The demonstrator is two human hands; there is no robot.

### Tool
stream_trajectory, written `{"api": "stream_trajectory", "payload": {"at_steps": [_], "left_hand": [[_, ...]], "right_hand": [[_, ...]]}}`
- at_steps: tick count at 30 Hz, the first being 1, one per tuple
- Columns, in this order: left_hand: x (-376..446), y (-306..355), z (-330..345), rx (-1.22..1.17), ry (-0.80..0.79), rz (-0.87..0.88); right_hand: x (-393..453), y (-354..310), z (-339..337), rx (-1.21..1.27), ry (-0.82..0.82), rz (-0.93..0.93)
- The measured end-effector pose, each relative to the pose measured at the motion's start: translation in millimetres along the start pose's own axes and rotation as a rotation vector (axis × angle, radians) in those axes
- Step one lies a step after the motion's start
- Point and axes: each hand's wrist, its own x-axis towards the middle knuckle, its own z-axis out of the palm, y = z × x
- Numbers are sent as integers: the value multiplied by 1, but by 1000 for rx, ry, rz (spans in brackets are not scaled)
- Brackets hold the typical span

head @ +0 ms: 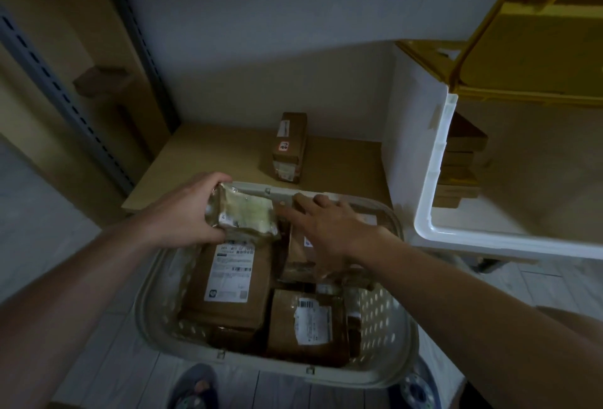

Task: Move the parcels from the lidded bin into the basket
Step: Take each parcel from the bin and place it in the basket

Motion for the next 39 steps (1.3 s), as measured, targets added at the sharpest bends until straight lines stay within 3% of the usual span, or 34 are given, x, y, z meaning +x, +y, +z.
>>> {"api": "stream_trajectory", "payload": {"at_steps": [13, 25, 30, 32, 35, 39], "left_hand": [[-14, -7, 1, -58, -79, 0], [-12, 10, 5, -353, -151, 80], [-8, 21, 23, -415, -241, 129], [-6, 25, 35, -372, -277, 128], [-10, 38, 57, -125, -304, 169], [-18, 45, 92, 141, -317, 345]], "right_hand": [[29, -2, 59, 238, -76, 33], [11, 21, 29, 656, 130, -37], [-26, 33, 10, 677, 229, -9], [-43, 38, 3, 674, 242, 6], [-65, 41, 0, 575, 236, -19], [-83, 35, 8, 375, 88, -47]]}}
